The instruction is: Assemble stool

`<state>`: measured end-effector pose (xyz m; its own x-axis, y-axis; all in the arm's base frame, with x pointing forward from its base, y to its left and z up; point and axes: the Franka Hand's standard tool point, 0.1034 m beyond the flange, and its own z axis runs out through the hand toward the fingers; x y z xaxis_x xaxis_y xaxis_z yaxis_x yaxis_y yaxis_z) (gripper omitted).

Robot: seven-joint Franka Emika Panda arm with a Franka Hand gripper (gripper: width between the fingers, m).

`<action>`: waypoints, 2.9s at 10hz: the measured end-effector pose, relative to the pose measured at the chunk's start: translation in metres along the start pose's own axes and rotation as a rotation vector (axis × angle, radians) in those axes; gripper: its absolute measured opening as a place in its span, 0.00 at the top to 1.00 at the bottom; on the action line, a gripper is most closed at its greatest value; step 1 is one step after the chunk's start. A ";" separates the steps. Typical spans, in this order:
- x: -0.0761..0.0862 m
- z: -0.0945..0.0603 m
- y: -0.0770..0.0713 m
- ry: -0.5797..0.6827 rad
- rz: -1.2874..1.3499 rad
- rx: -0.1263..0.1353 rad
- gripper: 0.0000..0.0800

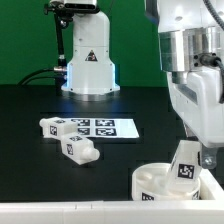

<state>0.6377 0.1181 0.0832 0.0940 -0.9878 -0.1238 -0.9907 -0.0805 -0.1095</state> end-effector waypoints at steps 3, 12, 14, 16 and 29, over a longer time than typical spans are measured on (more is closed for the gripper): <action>-0.005 -0.022 -0.001 -0.048 -0.458 -0.037 0.19; 0.012 -0.031 -0.001 -0.001 -1.419 -0.021 0.19; 0.017 -0.031 -0.001 0.011 -1.582 -0.041 0.19; 0.019 -0.033 -0.002 0.028 -1.943 -0.094 0.19; 0.016 -0.001 -0.003 -0.005 -2.529 -0.236 0.35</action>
Offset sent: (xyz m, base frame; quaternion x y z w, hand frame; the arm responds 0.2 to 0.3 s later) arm -0.0428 0.0005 0.0160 0.0359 0.0370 -0.1000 0.9937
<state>0.6422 0.1028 0.0826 0.4982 0.8670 -0.0057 0.8652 -0.4967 0.0685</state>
